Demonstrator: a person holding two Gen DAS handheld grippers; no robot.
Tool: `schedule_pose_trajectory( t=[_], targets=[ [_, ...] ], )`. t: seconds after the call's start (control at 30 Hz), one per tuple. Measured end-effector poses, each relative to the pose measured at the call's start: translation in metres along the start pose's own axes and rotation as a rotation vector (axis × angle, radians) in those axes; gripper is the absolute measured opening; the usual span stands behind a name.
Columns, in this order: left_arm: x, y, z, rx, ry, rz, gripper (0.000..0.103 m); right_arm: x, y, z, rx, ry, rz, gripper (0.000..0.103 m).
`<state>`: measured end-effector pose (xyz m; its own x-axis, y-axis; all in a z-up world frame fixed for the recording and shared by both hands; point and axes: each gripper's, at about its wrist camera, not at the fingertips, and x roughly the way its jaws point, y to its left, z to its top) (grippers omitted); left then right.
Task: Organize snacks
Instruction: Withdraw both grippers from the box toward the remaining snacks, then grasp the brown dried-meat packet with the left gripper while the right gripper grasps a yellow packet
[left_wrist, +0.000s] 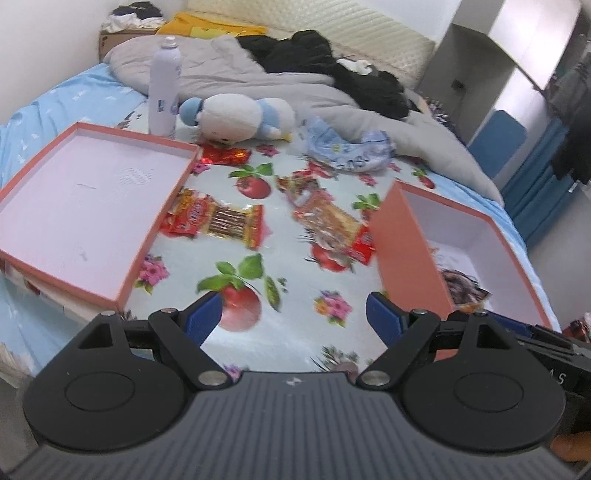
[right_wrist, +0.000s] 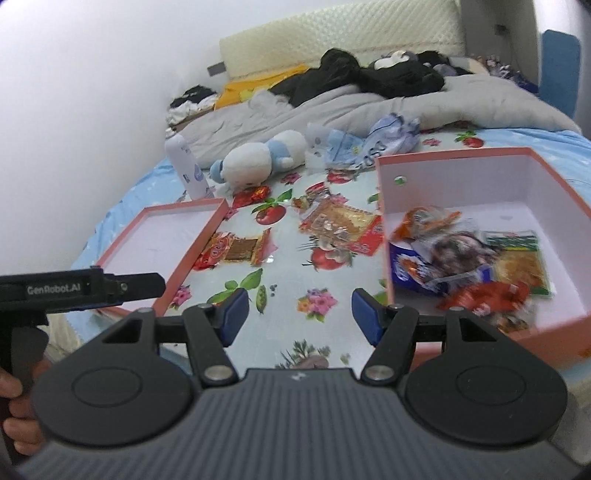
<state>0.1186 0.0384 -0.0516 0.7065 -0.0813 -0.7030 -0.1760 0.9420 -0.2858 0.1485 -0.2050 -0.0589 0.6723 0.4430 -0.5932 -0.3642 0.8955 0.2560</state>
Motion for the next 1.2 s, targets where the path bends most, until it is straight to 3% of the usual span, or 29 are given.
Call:
schedule_pose_trajectory(
  t=[0.2,0.53,0.67,0.8,0.87,0.9,1.2],
  targets=[
    [0.059,0.029,0.026,-0.001,0.035,0.044,0.088,0.064,0.004,0.024,-0.014,0.043,-0.027,0.064],
    [0.163,0.060,0.063,-0.023,0.086,0.048,0.088,0.171,-0.010,0.064,-0.010,0.125,-0.005,0.064],
    [0.200,0.065,0.070,-0.003,0.109,0.055,0.087,0.217,-0.012,0.071,-0.045,0.172,0.003,0.064],
    [0.231,0.064,0.076,0.051,0.108,0.058,0.086,0.260,-0.016,0.078,-0.093,0.220,-0.047,0.064],
    [0.245,0.065,0.080,0.078,0.106,0.063,0.086,0.277,-0.021,0.080,-0.085,0.238,-0.058,0.072],
    [0.251,0.065,0.081,0.086,0.105,0.066,0.086,0.285,-0.024,0.081,-0.082,0.249,-0.052,0.084],
    [0.287,0.072,0.079,0.170,0.095,0.151,0.086,0.335,-0.030,0.084,-0.218,0.310,-0.124,0.089]
  ],
)
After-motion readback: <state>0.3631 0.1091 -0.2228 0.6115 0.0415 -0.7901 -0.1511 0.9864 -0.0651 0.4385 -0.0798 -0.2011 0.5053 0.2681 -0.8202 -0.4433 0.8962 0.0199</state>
